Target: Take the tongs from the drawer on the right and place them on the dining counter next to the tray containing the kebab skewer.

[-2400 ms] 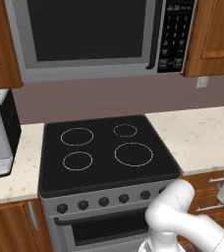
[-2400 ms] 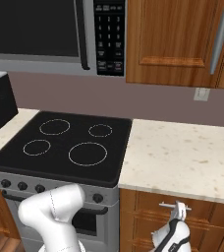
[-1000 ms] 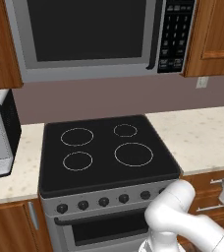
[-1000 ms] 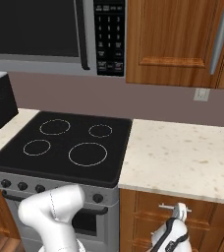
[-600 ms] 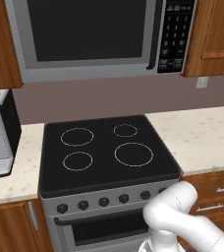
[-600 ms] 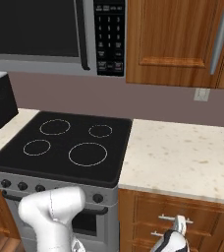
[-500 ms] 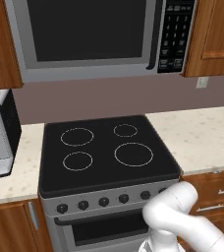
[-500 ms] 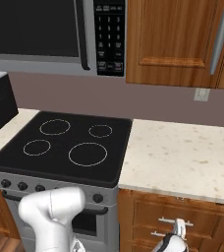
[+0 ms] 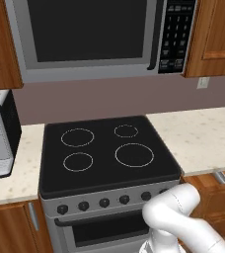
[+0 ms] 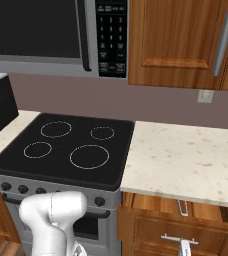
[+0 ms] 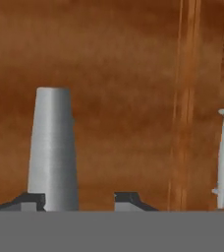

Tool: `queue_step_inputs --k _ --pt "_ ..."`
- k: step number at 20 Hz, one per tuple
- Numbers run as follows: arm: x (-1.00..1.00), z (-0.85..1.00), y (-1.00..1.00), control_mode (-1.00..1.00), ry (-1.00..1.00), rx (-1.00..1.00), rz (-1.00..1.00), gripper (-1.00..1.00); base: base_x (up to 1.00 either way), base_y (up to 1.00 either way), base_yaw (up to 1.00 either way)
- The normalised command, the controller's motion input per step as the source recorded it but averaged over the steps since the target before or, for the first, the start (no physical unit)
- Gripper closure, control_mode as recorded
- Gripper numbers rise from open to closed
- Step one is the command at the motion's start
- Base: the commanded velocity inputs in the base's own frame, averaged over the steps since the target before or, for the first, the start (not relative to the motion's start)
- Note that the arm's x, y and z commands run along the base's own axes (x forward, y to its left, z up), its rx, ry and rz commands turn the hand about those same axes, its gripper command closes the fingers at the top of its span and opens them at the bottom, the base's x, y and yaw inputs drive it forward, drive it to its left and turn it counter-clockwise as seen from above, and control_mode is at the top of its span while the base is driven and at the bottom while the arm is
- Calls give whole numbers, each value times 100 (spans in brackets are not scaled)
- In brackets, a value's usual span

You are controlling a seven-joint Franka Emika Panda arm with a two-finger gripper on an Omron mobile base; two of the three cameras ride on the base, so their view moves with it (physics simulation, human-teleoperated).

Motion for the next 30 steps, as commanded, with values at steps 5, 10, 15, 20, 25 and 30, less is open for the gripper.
queue_step_inputs --k 5,10,15,20,25,30 --pt "-100 -64 -65 -100 5 -4 -7 100 0 0 0" --pt "-100 -69 -70 -100 7 -5 -9 100 0 0 0" --pt "-100 -77 -74 -100 9 -7 -9 100 0 0 0" --pt "-100 -48 -61 -100 7 -4 -8 100 0 0 0" --pt "-75 11 -33 -100 0 2 -9 100 0 0 0" --pt "-38 58 -11 -100 0 1 -21 -100 0 0 0"
